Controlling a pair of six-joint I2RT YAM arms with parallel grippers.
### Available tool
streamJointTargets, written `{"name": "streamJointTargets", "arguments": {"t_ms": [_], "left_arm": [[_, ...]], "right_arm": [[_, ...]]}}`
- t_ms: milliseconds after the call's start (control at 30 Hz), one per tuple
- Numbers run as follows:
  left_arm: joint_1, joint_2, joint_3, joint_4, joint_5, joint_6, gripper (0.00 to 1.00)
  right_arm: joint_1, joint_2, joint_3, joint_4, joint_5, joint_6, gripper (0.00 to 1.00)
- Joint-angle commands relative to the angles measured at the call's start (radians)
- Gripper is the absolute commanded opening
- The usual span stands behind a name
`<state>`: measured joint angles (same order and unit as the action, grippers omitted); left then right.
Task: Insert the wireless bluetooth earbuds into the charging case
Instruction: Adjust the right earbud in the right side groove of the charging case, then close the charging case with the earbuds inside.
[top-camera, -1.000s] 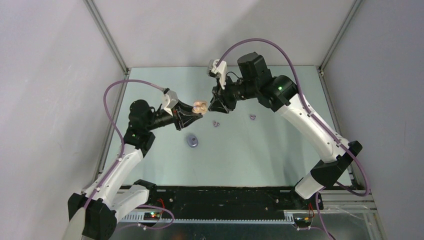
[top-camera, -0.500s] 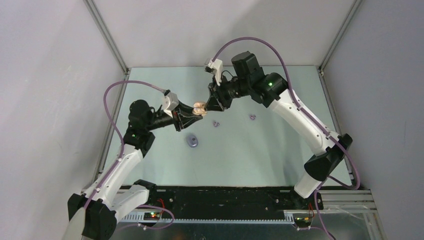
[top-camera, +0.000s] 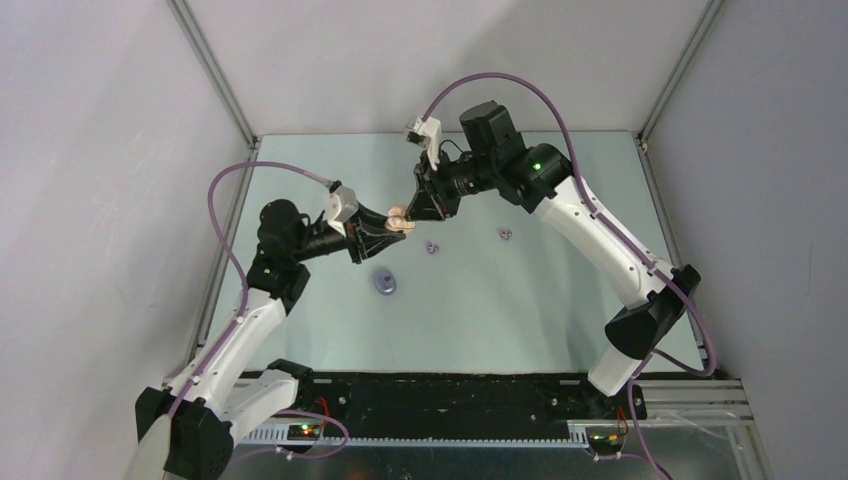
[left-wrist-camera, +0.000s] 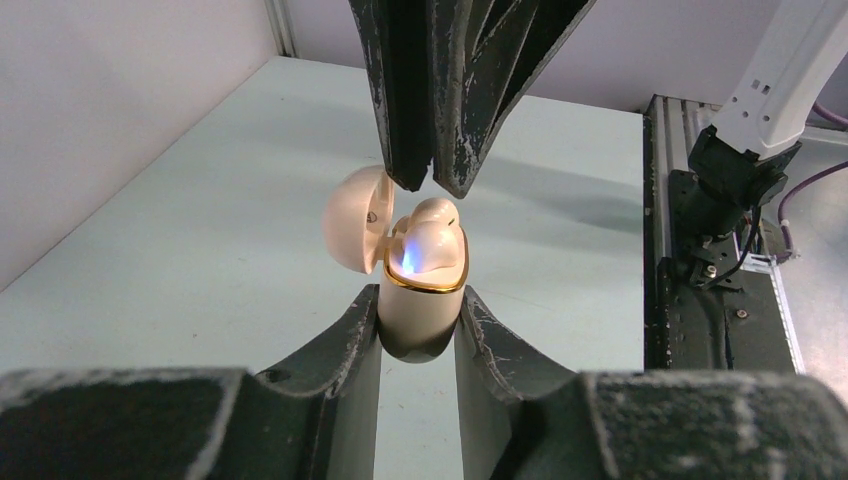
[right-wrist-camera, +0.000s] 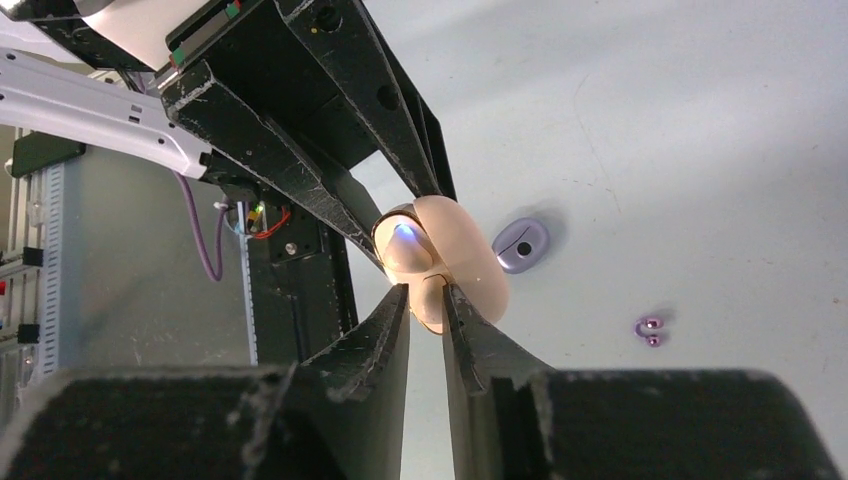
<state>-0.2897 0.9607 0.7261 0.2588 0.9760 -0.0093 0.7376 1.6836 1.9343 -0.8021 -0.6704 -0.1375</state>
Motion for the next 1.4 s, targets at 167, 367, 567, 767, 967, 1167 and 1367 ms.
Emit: {"name": "streamJointTargets", "arguments": {"t_ms": [167, 367, 567, 767, 967, 1167, 1367], "left_arm": [[0.006, -0.023, 0.017, 0.014, 0.015, 0.019, 0.00], [0.008, -0.021, 0.018, -0.006, 0.024, 0.044, 0.00], [0.007, -0.013, 0.050, -0.073, 0.062, 0.139, 0.00], [-0.005, -0.011, 0.104, -0.214, 0.070, 0.256, 0.00], [-0.007, -0.001, 0.110, -0.148, 0.022, 0.147, 0.00], [0.009, 0.051, 0.125, -0.028, -0.120, -0.119, 0.00], [0.019, 0.130, 0.131, 0.019, -0.157, -0.259, 0.00]], "right_arm": [[-0.015, -0.021, 0.065, 0.007, -0.106, -0.051, 0.26], [-0.010, -0.113, 0.040, 0.004, -0.088, -0.236, 0.62], [-0.008, -0.087, -0.022, -0.016, -0.043, -0.364, 0.97], [0.025, 0.011, 0.037, -0.075, -0.081, -0.410, 0.98], [0.091, 0.010, 0.027, -0.078, -0.010, -0.456, 0.96], [0.175, -0.093, -0.120, 0.019, 0.308, -0.505, 0.97], [0.175, -0.208, -0.302, 0.153, 0.536, -0.494, 0.99]]}}
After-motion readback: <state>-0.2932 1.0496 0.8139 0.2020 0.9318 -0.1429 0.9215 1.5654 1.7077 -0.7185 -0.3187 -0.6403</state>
